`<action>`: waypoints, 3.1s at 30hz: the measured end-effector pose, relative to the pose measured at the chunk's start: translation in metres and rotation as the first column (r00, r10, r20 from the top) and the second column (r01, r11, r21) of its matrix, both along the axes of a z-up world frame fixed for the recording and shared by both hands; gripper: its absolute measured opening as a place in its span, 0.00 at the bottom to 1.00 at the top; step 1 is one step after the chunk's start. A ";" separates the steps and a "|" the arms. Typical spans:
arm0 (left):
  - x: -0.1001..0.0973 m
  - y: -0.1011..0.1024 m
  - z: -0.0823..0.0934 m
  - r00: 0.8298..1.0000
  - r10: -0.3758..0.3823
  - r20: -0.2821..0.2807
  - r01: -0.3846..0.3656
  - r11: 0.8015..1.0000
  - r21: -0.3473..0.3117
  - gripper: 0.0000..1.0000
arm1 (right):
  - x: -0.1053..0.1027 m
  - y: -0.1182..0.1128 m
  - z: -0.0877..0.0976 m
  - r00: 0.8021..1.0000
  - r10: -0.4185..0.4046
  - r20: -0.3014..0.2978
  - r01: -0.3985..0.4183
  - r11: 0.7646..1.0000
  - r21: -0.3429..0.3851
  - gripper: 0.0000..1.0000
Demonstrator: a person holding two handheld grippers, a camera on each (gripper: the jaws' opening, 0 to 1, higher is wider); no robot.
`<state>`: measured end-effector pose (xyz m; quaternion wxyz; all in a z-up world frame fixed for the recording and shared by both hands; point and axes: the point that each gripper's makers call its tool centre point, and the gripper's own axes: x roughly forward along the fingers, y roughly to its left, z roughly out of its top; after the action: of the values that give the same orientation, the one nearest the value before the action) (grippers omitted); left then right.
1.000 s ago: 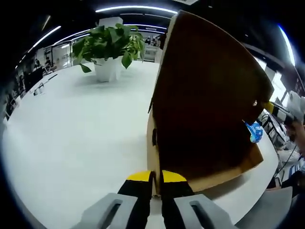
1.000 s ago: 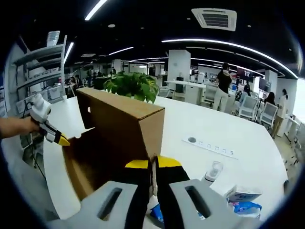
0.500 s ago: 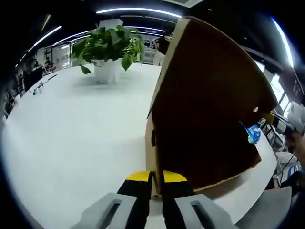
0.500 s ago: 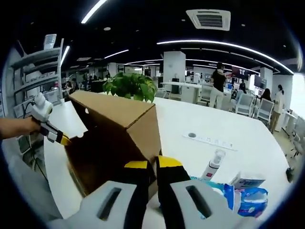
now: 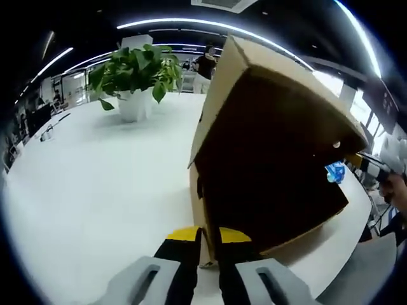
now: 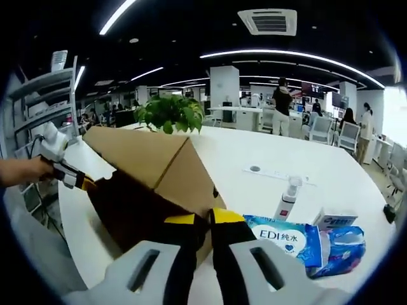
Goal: Operate the shoe box by opening the lid, removing the specified soft item, and placing it in the target area until the item is outside and the box remains undamaged.
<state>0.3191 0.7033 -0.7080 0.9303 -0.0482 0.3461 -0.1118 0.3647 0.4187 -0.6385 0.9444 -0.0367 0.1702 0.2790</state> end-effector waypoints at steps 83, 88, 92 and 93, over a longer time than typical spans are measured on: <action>-0.027 -0.038 0.011 0.940 -0.332 0.079 0.326 0.942 0.085 0.65 | -0.077 0.028 -0.055 0.962 0.252 -0.109 -0.254 0.967 0.000 0.42; -0.027 -0.038 0.006 0.943 -0.326 0.071 0.320 0.944 0.085 0.66 | -0.077 0.029 -0.059 0.961 0.247 -0.126 -0.247 0.969 0.010 0.43; -0.026 -0.038 0.004 0.945 -0.318 0.075 0.312 0.946 0.084 0.65 | -0.076 0.029 -0.061 0.962 0.240 -0.127 -0.240 0.971 0.013 0.43; -0.026 -0.038 0.004 0.946 -0.316 0.076 0.310 0.947 0.084 0.65 | -0.076 0.029 -0.062 0.963 0.238 -0.128 -0.238 0.971 0.013 0.43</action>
<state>0.2933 0.6651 -0.7043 0.9162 0.0456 0.3115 -0.2478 0.2891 0.4476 -0.7001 0.8911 -0.0398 0.2251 0.3921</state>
